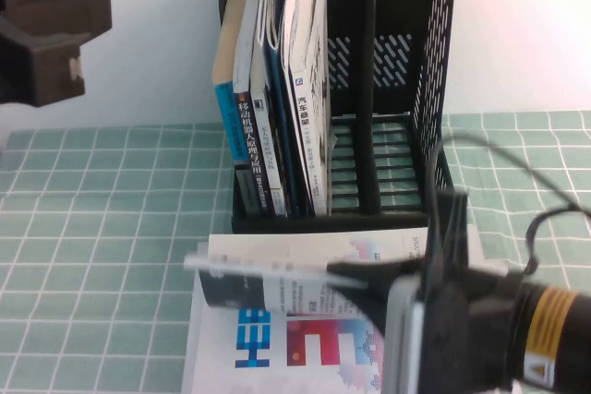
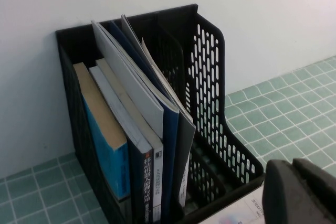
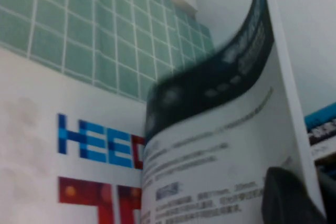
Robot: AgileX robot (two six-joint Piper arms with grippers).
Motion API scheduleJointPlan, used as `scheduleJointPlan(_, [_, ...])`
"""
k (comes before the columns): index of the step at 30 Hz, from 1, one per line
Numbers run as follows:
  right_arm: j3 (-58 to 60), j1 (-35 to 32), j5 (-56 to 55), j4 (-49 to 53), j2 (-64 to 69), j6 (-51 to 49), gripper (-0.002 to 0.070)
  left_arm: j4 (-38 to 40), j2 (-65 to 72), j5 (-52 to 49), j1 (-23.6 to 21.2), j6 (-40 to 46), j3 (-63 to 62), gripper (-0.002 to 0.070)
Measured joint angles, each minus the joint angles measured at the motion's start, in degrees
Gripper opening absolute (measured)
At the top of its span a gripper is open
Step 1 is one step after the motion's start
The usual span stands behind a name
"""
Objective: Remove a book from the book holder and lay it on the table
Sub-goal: Place the picked book on the book
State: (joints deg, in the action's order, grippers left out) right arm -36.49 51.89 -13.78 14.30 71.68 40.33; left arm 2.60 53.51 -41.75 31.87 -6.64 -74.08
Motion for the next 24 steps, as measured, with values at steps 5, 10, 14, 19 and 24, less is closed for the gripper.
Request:
scheduleJointPlan(5, [5.9, 0.1, -11.7, 3.7, 4.5, -0.1, 0.0024, 0.0, 0.0, 0.0, 0.0, 0.0, 0.0, -0.0002])
scheduleJointPlan(10, [6.7, 0.1, -17.6, 6.7, 9.9, -0.2, 0.0024, 0.0, 0.0, 0.0, 0.0, 0.0, 0.0, -0.0002])
scheduleJointPlan(14, [6.7, 0.1, -19.8, 9.3, 13.9, -0.2, 0.0024, 0.0, 0.0, -0.1, 0.0, 0.0, 0.0, -0.0003])
scheduleJointPlan(19, [6.7, 0.3, -19.0, 11.4, 17.9, -0.4, 0.0026, 0.0, 0.0, -0.2, 0.0, 0.0, 0.0, -0.0002])
scheduleJointPlan(24, [6.7, 0.7, -15.2, 12.0, 19.0, -5.5, 0.0134, 0.0, 0.0, -0.9, 0.0, 0.0, 0.0, -0.0003])
